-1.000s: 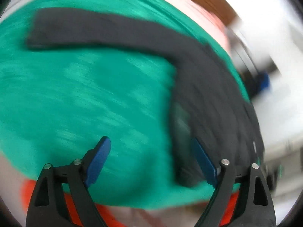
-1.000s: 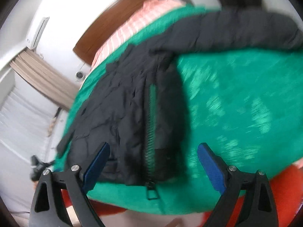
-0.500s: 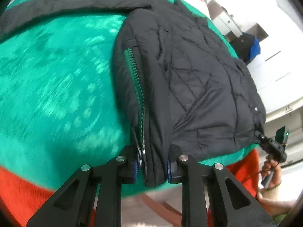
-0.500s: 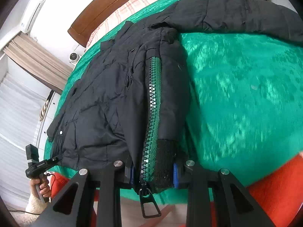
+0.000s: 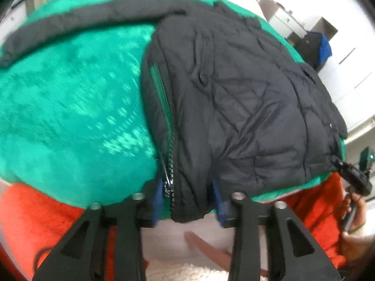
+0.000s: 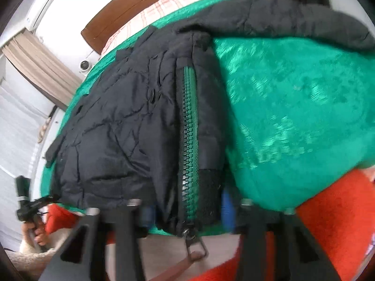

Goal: Fold large clothes

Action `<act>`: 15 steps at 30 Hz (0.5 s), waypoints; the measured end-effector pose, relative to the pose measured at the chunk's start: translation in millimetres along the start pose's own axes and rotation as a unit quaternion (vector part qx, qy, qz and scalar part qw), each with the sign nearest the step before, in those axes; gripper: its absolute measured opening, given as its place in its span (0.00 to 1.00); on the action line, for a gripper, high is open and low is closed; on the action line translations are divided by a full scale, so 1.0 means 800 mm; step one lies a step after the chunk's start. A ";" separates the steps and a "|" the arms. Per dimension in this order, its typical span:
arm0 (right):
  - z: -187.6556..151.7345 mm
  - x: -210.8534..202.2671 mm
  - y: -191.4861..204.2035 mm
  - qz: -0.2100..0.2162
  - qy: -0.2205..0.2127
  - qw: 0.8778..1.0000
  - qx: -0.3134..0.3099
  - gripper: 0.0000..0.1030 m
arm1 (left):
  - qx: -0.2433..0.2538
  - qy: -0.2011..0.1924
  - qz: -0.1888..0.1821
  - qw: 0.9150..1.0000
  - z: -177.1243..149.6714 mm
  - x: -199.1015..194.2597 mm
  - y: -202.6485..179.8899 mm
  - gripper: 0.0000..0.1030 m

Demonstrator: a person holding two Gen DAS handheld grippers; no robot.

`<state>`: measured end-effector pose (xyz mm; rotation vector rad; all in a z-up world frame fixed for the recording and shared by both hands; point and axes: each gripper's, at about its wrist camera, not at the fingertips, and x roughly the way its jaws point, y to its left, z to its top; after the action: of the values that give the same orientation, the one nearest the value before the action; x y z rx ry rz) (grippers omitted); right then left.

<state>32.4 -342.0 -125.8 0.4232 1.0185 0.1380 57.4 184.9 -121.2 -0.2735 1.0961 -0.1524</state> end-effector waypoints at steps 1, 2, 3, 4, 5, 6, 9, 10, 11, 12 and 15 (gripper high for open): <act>-0.002 -0.008 0.000 -0.009 -0.010 1.000 -0.002 0.68 | -0.002 -0.016 0.005 1.000 -0.001 -0.011 0.002 0.58; -0.005 -0.015 0.002 -0.013 -0.023 1.000 -0.004 0.69 | -0.008 -0.046 0.012 0.999 0.004 -0.028 0.003 0.73; -0.005 -0.025 0.002 -0.024 -0.039 0.999 -0.008 0.69 | -0.014 -0.070 0.018 0.997 0.006 -0.041 0.005 0.87; -0.006 -0.032 0.004 -0.039 -0.052 0.998 -0.014 0.70 | -0.022 -0.097 0.025 0.995 0.008 -0.056 0.007 0.92; -0.006 -0.042 0.006 -0.060 -0.071 0.995 -0.026 0.73 | -0.036 -0.140 0.041 0.989 0.014 -0.074 0.013 0.99; -0.006 -0.052 0.011 -0.084 -0.095 0.991 -0.041 0.76 | -0.047 -0.165 0.052 0.984 0.014 -0.086 0.020 1.00; -0.003 -0.064 0.020 -0.138 -0.140 0.978 -0.064 0.87 | -0.073 -0.202 0.084 0.973 0.027 -0.105 0.054 1.00; -0.001 -0.065 0.018 -0.147 -0.146 0.977 -0.059 0.87 | -0.076 -0.198 0.096 0.973 0.032 -0.103 0.061 1.00; 0.000 -0.065 0.014 -0.151 -0.146 0.976 -0.052 0.87 | -0.079 -0.189 0.105 0.973 0.041 -0.097 0.066 1.00; 0.001 -0.063 0.013 -0.154 -0.145 0.976 -0.045 0.87 | -0.082 -0.180 0.109 0.974 0.045 -0.091 0.071 1.00; 0.000 -0.054 0.004 -0.168 -0.136 0.976 -0.014 0.87 | -0.097 -0.153 0.121 0.976 0.050 -0.069 0.085 1.00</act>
<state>9.7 -352.5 -90.4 0.2314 0.8032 -0.2040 67.4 269.6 -77.1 -0.3248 0.8285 0.2106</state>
